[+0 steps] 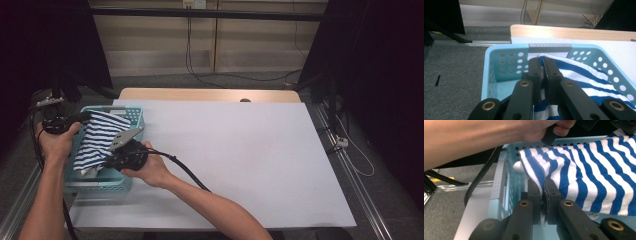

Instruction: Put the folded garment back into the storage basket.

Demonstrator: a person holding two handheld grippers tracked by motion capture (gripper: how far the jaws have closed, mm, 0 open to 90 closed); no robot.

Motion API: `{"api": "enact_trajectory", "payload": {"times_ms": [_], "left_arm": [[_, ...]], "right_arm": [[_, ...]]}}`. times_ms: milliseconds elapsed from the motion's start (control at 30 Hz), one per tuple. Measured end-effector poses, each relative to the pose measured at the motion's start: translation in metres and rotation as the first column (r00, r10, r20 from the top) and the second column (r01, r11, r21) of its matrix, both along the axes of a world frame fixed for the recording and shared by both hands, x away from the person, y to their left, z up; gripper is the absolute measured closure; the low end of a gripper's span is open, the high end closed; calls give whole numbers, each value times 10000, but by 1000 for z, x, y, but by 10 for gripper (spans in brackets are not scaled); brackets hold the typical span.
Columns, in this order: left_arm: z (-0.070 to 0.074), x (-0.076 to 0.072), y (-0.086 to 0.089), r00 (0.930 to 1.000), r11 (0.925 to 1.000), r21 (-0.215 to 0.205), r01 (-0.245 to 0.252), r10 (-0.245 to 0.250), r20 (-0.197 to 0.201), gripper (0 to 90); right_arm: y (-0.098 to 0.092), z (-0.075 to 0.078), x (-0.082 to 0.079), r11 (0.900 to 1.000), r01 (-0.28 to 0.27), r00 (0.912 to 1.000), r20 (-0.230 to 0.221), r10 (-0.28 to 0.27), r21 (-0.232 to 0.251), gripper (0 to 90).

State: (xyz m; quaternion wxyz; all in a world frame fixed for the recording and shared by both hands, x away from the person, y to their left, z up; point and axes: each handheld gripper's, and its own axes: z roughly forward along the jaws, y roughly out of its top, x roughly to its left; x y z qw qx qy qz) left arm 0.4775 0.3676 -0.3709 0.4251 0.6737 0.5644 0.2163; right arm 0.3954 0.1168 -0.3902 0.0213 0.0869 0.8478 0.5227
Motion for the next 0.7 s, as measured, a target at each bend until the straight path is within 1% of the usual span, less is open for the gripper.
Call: {"api": "enact_trajectory", "payload": {"times_ms": [33,67,100,133,167,233,267,367,433,467,500,567,600,633,667,700], "left_arm": [[-1,1,0,10000,10000,55,34,-33,-39,854],[-2,1,0,10000,10000,42,-33,33,51,854],[-3,1,0,9999,10000,52,0,1,-125,854],[-4,2,-1,10000,10000,23,47,-47,-86,854],[-4,3,-2,9999,10000,36,-2,2,-138,854],[-6,5,-3,10000,10000,-21,7,-7,-49,854],[-6,5,-4,10000,9999,120,-25,26,-86,854],[-6,6,-3,10000,9999,91,43,-42,-73,854],[-7,6,-3,9999,9997,247,24,-20,-147,854],[-7,7,-3,9999,9999,125,38,-36,-126,854],[-8,7,-4,9998,9998,190,-14,17,-176,854],[-9,8,-5,9998,9999,153,7,-4,-174,854],[-10,9,-4,9997,9995,310,12,-5,-228,854],[-10,10,-5,9997,9996,281,14,-7,-229,854],[-11,11,-5,9998,9992,396,46,-39,-171,854],[-12,11,-5,9997,9992,408,36,-26,-254,854]], "right_arm": [[1,-1,0,9999,5,10000,77,-4,-120,861],[1,-1,0,9999,5,10000,77,-4,-120,861],[1,-2,1,9999,-3,10000,84,5,-135,861],[1,-2,1,9999,-28,10000,86,30,-120,861],[1,-3,2,9999,10,10000,44,-10,-165,861],[2,-5,2,9999,40,10000,32,-39,-166,861],[2,-5,3,9998,38,10000,45,-38,-180,861],[3,-6,3,9997,14,10000,52,-13,-261,861],[4,-7,4,9994,8,10000,87,-5,-348,861],[4,-7,4,9993,28,10000,64,-26,-366,861],[4,-8,4,9993,10,10000,61,-7,-386,861],[5,-9,5,9992,12,10000,32,-11,-403,861],[5,-10,5,9991,24,10000,34,-23,-414,861],[6,-10,5,9992,32,10000,2,-32,-401,860],[6,-11,5,9990,-3,10000,41,5,-451,860],[6,-11,5,9984,29,10000,67,-26,-561,860]]}}
